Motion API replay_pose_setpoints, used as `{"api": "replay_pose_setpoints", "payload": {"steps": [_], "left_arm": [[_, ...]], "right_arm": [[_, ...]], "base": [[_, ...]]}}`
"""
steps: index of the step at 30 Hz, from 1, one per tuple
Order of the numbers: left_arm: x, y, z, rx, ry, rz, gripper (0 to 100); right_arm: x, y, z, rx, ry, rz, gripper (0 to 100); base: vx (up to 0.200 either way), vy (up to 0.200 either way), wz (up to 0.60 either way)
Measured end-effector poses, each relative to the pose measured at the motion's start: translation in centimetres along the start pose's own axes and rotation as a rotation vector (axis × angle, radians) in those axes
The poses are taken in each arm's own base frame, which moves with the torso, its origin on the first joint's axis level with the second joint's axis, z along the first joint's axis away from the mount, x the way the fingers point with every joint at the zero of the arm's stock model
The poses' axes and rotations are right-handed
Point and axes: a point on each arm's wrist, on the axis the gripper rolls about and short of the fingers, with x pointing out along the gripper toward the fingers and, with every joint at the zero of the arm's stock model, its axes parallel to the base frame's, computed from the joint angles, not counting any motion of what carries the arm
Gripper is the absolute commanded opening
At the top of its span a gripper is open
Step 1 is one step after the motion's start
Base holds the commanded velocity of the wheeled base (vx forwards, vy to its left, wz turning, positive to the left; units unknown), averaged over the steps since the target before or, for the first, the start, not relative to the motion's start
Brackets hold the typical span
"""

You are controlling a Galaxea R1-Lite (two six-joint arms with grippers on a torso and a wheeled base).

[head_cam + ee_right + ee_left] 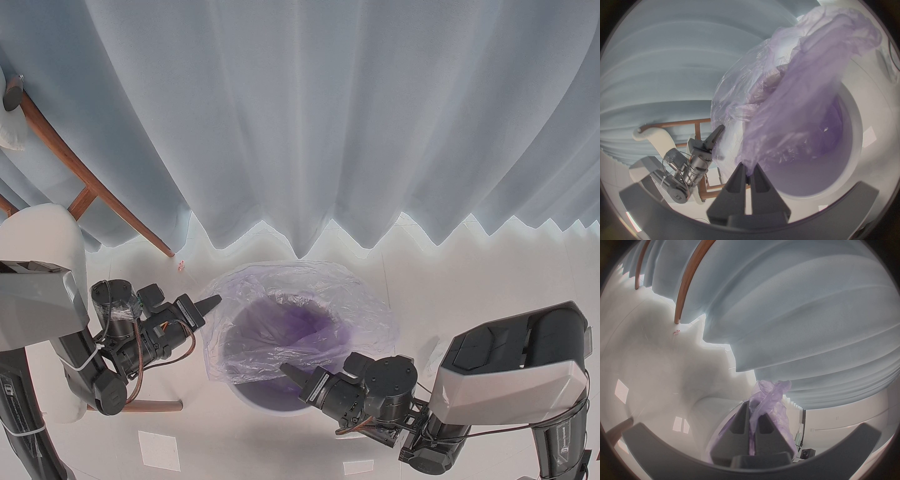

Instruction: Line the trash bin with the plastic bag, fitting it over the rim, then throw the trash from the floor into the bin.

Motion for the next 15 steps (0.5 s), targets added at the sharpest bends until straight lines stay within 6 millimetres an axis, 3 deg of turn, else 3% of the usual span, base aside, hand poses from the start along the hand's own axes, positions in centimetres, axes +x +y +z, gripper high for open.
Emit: {"api": "replay_pose_setpoints", "payload": {"steps": [7,15], "left_arm": [[-0.6,0.3,-0.8,0.005,0.036,0.029,0],[-2.9,0.5,-2.8,0.009,0.115,0.086,0]], "right_arm": [[-0.9,-0.4,-0.2,-0.119,0.013,-0.036,0],[-2.7,0.0,2.0,-0.125,0.01,-0.025,0]], "base": [[0.0,0.0,0.0],[0.0,0.0,0.0]]}}
